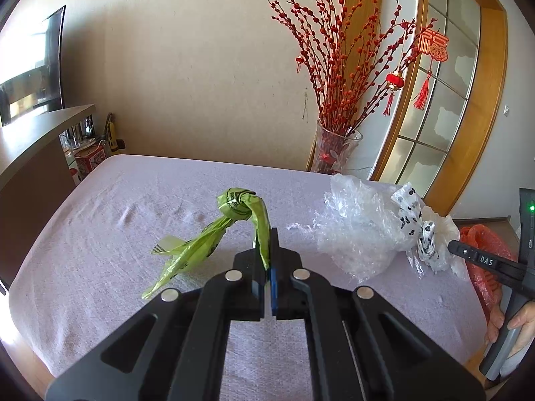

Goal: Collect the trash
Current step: 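Grasp the white plastic bag with the right tool while the left tool holds the yellow-green bag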

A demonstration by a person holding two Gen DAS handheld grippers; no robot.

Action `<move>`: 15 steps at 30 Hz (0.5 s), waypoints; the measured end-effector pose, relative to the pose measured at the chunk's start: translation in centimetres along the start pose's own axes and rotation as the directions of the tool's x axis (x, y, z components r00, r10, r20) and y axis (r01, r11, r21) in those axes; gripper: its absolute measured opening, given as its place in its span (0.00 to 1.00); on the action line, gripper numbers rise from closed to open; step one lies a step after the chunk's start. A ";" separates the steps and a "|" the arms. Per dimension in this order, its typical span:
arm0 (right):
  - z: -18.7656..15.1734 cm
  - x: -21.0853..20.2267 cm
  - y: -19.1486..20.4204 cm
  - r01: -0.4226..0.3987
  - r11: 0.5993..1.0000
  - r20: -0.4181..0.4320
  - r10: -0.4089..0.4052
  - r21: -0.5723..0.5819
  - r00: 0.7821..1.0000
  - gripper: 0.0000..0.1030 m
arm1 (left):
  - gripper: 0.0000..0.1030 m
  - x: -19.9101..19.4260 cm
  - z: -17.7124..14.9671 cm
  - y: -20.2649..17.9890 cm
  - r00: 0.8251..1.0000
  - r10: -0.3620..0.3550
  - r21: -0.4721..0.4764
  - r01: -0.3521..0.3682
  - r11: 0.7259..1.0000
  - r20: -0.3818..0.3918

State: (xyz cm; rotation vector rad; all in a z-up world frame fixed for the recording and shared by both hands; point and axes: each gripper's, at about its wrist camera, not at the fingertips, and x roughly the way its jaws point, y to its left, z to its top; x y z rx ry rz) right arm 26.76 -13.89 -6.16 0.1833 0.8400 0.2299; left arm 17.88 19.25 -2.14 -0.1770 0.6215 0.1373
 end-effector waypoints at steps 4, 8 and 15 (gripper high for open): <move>0.0 -1.8 0.3 -0.026 1.000 0.052 0.027 -0.016 0.998 0.02 | 0.04 0.0 -0.1 -0.2 1.000 -0.008 0.004 0.008 1.000 -0.001; -0.2 -2.5 0.8 -0.026 0.999 0.059 0.029 -0.039 0.998 0.02 | 0.04 -0.1 0.0 -0.6 1.000 -0.017 0.011 0.017 1.000 0.002; -0.8 -0.3 0.8 0.046 0.998 0.013 -0.045 -0.050 0.999 0.40 | 0.04 0.0 -0.1 -0.8 1.000 -0.026 0.024 0.026 0.999 0.000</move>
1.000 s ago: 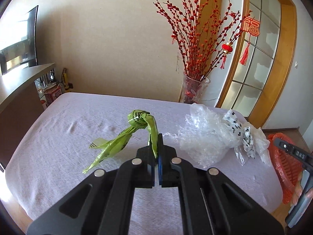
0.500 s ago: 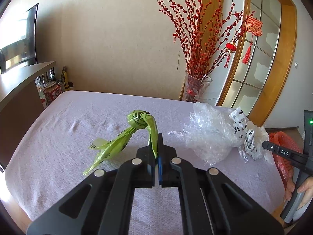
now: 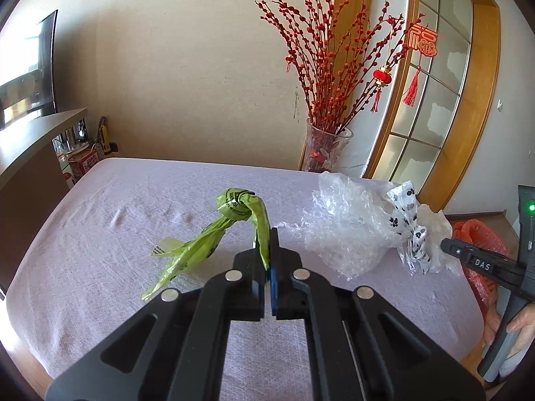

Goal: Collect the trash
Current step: 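Grasp the white plastic bag with the right tool while the left tool holds the yellow-green bag, then carry both bags over the basket and open both tools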

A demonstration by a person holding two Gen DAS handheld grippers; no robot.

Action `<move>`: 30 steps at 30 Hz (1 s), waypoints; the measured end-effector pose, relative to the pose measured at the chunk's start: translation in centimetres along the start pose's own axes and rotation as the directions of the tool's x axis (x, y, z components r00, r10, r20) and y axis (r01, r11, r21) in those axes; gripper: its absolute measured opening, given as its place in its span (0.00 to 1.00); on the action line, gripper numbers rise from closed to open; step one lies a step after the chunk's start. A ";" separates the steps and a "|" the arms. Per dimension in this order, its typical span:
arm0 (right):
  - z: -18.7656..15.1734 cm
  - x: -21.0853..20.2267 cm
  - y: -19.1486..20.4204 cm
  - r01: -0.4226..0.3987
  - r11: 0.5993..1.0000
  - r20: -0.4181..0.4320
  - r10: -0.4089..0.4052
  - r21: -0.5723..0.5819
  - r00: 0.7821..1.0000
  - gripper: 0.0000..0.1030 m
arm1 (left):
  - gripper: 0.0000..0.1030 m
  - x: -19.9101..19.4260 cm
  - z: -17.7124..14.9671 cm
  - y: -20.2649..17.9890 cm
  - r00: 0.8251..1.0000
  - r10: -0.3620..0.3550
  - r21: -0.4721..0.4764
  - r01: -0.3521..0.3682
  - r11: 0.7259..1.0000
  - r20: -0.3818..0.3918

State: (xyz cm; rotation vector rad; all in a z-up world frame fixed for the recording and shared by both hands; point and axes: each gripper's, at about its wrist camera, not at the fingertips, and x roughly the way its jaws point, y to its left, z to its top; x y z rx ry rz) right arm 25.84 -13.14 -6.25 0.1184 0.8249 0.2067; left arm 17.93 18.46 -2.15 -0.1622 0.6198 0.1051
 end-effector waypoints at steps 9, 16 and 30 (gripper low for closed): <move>-1.1 1.1 0.5 -0.017 1.000 -0.047 0.016 -0.010 0.999 0.06 | 0.04 -0.1 0.1 0.0 1.000 0.000 0.002 0.000 1.000 0.003; -0.5 -3.2 0.6 -0.025 0.999 0.082 0.027 -0.031 0.996 0.03 | 0.04 -0.6 0.2 -0.6 1.000 -0.015 0.016 0.015 1.000 0.011; -0.3 -9.3 -3.3 -0.008 0.999 0.235 -0.004 0.048 0.972 0.03 | 0.04 -2.7 1.0 -4.7 0.994 -0.105 0.087 0.102 0.991 0.037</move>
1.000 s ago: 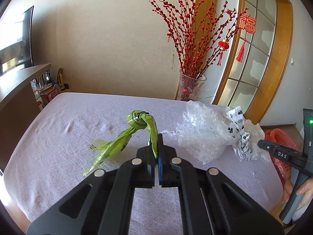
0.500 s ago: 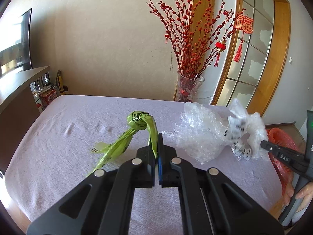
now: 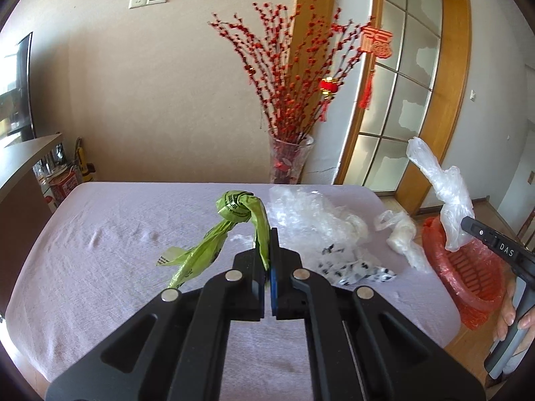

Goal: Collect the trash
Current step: 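Carry both bags over the basket and open both tools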

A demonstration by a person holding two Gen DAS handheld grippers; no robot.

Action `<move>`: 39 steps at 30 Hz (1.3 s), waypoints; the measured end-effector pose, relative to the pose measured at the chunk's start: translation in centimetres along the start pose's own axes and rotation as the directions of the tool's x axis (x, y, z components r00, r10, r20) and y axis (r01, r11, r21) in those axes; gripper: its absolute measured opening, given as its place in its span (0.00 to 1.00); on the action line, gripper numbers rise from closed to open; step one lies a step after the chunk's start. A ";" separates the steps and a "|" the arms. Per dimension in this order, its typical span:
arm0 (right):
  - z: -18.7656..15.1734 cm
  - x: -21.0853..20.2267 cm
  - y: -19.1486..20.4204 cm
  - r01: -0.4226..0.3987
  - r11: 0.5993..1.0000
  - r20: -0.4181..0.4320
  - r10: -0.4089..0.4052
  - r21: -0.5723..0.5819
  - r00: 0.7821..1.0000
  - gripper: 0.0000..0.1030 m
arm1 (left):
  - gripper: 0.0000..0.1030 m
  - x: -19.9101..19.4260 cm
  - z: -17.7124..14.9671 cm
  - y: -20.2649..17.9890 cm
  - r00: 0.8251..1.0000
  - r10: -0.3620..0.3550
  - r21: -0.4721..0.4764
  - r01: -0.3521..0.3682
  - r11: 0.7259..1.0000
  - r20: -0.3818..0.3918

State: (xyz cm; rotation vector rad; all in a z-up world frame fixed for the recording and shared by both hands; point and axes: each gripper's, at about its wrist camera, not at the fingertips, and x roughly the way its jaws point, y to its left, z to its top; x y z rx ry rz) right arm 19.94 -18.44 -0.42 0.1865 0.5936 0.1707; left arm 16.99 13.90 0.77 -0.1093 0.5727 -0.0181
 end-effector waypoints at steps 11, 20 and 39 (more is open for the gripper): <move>-0.5 -2.9 -3.1 0.090 0.995 0.057 -0.092 0.038 0.994 0.03 | 0.04 -0.4 0.5 -6.3 0.986 -0.167 0.093 0.165 0.982 0.005; -1.3 -5.0 -6.5 0.166 0.982 0.077 -0.173 0.089 0.982 0.03 | 0.04 0.3 -0.1 -12.1 0.951 -0.306 0.143 0.307 0.941 -0.032; -2.2 -7.8 -14.3 0.328 0.919 0.085 -0.353 0.221 0.932 0.03 | 0.04 3.1 -1.3 -25.3 0.836 -0.539 0.202 0.549 0.811 -0.108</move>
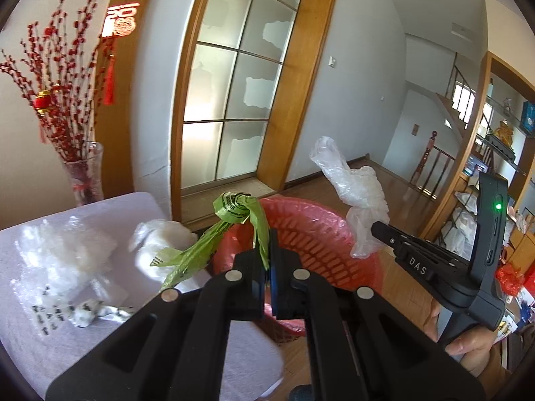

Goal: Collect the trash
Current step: 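Carry both bags over the basket and open both tools, then move both open tools back to the table and grasp another white bag with the right tool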

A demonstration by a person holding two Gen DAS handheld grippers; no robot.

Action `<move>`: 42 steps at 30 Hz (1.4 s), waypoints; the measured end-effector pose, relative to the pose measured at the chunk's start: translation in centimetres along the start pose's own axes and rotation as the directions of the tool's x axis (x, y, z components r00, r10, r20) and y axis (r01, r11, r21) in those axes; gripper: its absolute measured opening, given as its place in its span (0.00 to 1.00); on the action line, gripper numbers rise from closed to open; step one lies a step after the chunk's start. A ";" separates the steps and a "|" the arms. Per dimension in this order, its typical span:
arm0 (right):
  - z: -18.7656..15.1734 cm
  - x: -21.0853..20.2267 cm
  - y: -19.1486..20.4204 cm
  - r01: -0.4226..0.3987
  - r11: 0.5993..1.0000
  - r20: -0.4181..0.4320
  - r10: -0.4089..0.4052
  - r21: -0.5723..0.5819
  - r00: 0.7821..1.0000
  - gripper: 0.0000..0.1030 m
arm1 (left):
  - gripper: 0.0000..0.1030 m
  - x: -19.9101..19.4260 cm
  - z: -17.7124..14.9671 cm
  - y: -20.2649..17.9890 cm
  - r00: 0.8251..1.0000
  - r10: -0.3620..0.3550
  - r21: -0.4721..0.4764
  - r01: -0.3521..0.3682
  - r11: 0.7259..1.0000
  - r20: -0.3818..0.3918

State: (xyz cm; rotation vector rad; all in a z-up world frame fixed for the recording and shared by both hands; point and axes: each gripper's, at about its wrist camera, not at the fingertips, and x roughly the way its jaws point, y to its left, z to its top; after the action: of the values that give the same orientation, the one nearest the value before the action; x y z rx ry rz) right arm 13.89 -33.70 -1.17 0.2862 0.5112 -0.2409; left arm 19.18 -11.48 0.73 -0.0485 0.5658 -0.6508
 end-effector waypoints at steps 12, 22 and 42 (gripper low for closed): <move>0.8 1.5 -3.3 0.018 0.998 -0.005 -0.017 0.056 1.000 0.03 | 0.04 6.5 0.2 -3.8 0.995 -0.085 0.040 0.088 0.995 -0.056; 0.6 3.4 -5.3 0.037 0.997 -0.027 -0.035 0.074 0.999 0.37 | 0.39 10.5 -0.8 -4.5 0.989 -0.069 0.010 0.071 0.997 -0.128; -1.7 1.8 -0.1 0.028 0.995 0.005 -0.028 -0.093 1.000 0.88 | 0.84 -0.4 -3.9 4.9 0.930 0.365 -0.020 -0.366 0.930 -0.028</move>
State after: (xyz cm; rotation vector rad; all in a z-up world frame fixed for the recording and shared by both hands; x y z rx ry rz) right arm 14.57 -33.51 -3.53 0.1884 0.5215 -0.2443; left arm 19.66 -6.77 -3.42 0.0417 0.5874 -0.2803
